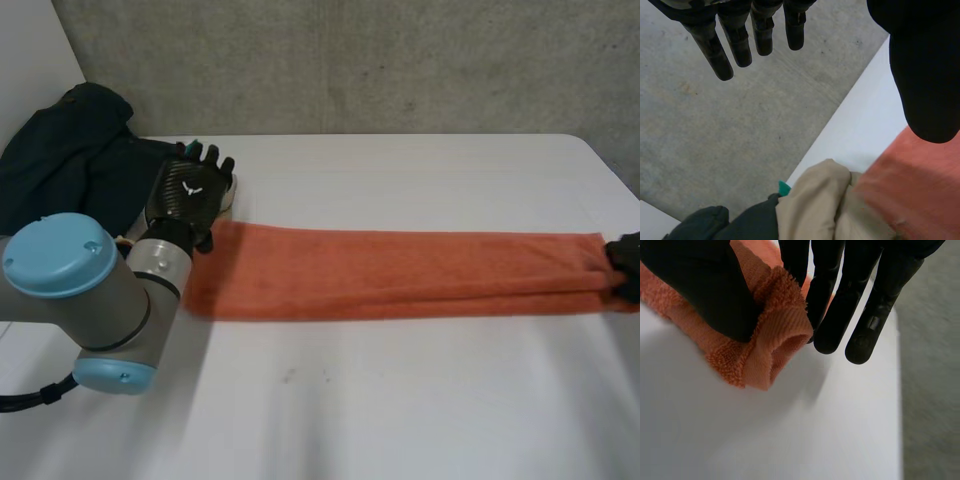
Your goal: Fold the laundry.
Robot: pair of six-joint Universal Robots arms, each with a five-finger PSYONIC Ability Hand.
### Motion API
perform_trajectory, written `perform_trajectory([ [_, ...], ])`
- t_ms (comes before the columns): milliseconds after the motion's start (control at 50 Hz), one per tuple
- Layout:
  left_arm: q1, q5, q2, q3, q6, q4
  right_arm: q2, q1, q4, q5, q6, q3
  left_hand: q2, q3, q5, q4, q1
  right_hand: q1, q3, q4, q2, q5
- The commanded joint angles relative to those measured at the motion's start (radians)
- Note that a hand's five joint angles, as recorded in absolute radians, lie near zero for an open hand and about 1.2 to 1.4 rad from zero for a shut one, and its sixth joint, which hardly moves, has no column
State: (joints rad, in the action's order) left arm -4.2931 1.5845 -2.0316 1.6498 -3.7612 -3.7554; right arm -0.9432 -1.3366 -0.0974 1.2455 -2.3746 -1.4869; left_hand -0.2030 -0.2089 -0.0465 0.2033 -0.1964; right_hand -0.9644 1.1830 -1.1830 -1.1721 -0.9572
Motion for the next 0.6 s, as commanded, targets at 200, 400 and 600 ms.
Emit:
perform_trajectory([
  [200, -0.008, 0.003, 0.131, 0.077, 0.001, 0.0, -0.11, 0.156, -0.065, -0.007, 0.249, 0.05, 0.022, 0.028, 0.04, -0.022, 0.015, -0.432, 0.213, -0.213, -0.224, -0.264],
  [400, -0.005, 0.005, 0.154, 0.099, 0.001, 0.0, -0.224, -0.289, -0.13, -0.123, 0.201, 0.043, 0.025, 0.031, 0.043, -0.025, 0.018, -0.432, 0.213, -0.213, -0.224, -0.264],
  [600, -0.002, 0.006, 0.171, 0.108, 0.001, 0.002, -0.018, -0.8, -0.278, -0.17, 0.273, 0.117, 0.025, 0.031, 0.043, -0.025, 0.018, -0.432, 0.213, -0.213, -0.224, -0.264],
])
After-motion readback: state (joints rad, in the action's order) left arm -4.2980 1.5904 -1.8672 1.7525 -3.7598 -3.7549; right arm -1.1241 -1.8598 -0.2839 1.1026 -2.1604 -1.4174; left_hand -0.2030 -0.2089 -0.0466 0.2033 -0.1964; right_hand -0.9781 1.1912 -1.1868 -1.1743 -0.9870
